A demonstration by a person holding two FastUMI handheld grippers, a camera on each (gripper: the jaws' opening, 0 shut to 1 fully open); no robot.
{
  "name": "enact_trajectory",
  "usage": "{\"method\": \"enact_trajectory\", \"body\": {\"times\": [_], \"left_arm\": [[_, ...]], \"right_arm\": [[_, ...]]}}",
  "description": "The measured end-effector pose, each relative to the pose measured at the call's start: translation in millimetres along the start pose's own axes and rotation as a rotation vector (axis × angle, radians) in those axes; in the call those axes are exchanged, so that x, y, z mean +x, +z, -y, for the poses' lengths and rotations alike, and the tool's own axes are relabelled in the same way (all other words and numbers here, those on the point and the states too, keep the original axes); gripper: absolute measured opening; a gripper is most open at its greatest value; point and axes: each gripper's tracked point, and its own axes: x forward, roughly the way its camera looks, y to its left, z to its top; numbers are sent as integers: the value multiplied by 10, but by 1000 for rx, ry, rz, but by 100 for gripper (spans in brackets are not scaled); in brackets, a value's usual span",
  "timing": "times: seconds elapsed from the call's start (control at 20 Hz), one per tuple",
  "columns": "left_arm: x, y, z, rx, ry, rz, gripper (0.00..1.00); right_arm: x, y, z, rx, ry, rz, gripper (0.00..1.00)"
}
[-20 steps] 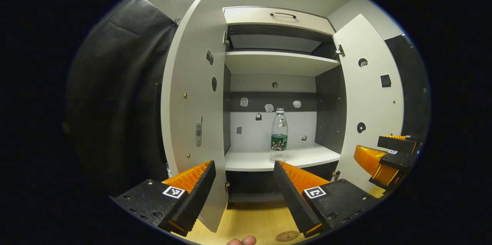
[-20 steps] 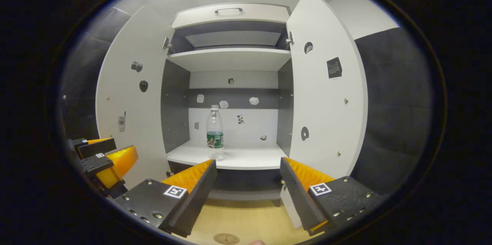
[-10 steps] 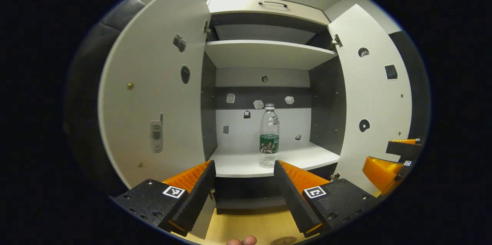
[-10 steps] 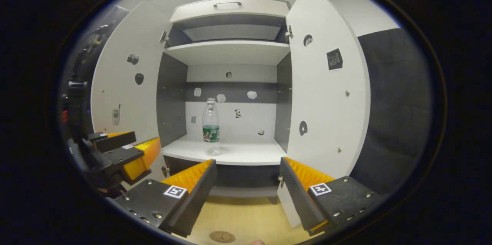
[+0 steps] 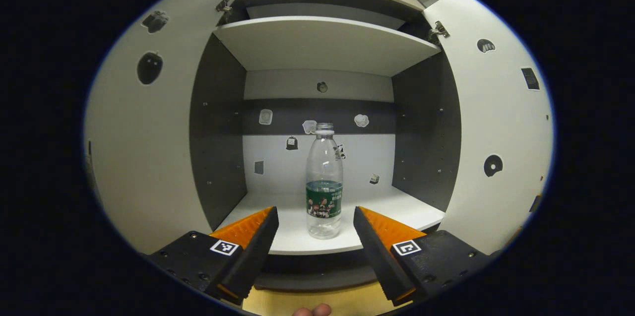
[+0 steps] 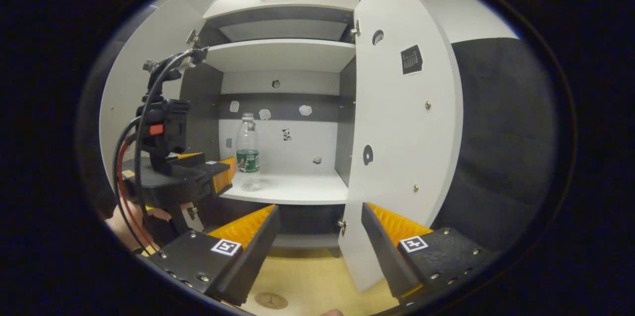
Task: Grasp the bottle in the cabinet with the left hand and place it on the coaster, then close the right door with the right hand and the left door with the left hand.
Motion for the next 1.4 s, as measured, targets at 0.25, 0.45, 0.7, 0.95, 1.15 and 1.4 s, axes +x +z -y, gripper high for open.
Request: {"method": "enact_trajectory", "body": {"times": [0.25, 0.45, 0.7, 0.95, 1.15, 1.4], "left_arm": [[458, 45, 74, -7, -10, 2, 96], [790, 57, 79, -20, 1, -1, 97], [1085, 23, 40, -36, 11, -19, 96], [1114, 57, -3, -17, 29, -19, 82], [847, 220, 11, -9, 21, 15, 82], [253, 315, 52, 31, 37, 79, 83]], "right_arm": [[-12, -66, 127, 31, -26, -34, 100], [18, -86, 208, 45, -42, -58, 100], [22, -196, 267, 41, -56, -89, 100], [24, -281, 289, 61, -54, -105, 97], [27, -275, 282, 71, -38, -96, 100], [-31, -335, 261, 91, -9, -99, 100]]}}
